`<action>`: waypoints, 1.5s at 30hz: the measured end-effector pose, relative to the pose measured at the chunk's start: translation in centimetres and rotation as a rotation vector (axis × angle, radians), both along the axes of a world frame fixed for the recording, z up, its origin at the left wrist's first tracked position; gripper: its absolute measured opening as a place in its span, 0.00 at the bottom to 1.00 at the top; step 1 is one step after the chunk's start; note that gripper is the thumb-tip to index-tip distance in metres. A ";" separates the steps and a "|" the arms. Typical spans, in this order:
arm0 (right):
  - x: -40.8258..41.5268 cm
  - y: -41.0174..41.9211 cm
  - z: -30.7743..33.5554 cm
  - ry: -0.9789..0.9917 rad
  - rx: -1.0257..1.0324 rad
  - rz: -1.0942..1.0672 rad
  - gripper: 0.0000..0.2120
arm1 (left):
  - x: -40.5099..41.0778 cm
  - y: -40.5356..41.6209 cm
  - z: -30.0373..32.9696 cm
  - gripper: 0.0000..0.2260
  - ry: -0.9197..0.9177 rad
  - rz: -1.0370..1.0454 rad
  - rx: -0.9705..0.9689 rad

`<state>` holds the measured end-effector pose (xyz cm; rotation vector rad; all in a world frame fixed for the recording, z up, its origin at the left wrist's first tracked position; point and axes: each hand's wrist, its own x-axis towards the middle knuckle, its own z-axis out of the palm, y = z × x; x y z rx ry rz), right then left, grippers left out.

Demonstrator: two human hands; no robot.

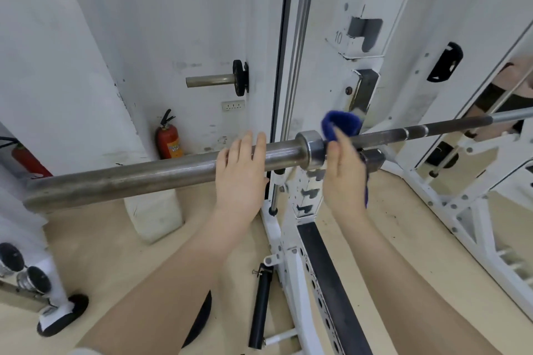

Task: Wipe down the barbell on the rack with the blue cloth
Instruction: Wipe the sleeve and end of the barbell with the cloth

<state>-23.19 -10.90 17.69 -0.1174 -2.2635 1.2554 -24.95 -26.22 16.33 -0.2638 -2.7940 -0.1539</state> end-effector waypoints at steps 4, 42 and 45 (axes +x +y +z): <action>-1.9 0.3 -4.1 -0.004 0.681 0.117 0.21 | -0.5 0.3 -1.7 0.30 0.158 0.069 -0.060; -4.2 1.9 -9.4 0.323 0.896 -0.003 0.26 | -2.9 -1.4 3.4 0.24 -0.280 -0.028 0.017; -4.6 1.7 -8.7 0.299 0.870 0.018 0.26 | -4.4 -1.8 5.6 0.26 -0.542 -0.037 0.077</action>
